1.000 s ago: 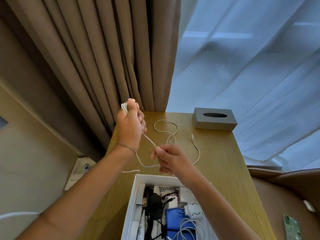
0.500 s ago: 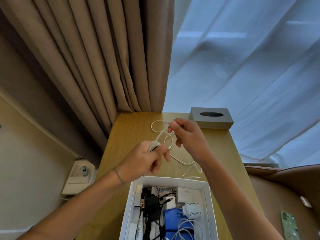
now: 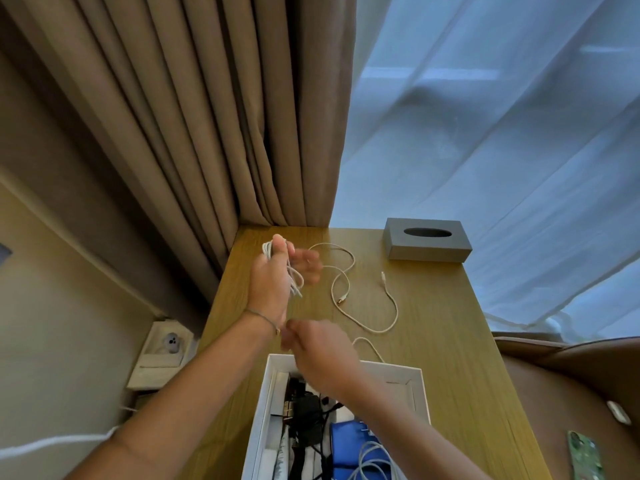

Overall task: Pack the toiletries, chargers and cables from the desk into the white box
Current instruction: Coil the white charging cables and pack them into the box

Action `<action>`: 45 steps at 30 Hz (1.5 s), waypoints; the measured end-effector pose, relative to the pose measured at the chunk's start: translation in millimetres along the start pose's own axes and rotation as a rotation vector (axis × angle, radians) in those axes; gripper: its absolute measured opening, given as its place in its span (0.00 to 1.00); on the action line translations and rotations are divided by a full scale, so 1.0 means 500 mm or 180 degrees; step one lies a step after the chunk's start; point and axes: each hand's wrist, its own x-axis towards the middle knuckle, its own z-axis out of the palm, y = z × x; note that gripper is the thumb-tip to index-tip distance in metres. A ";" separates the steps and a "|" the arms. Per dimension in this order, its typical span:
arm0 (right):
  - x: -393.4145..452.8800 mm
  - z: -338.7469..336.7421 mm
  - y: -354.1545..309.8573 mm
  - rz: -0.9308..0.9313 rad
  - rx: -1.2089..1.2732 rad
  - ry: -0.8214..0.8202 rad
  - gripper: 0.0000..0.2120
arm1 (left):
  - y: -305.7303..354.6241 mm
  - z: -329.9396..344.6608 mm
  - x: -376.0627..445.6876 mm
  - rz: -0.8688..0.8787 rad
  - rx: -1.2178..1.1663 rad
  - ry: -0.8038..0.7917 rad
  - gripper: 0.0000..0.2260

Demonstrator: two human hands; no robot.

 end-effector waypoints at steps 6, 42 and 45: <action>-0.031 -0.131 -0.021 -0.0293 0.0494 -0.0593 0.12 | -0.034 -0.028 -0.005 0.0322 0.1168 -0.0597 0.29; -0.045 -0.181 -0.030 -0.0298 0.0926 -0.0295 0.12 | -0.044 -0.024 -0.025 -0.0018 0.0911 -0.0962 0.31; -0.025 -0.226 -0.007 -0.0269 0.1233 0.0033 0.10 | -0.047 -0.029 -0.059 -0.0317 0.0949 -0.1862 0.36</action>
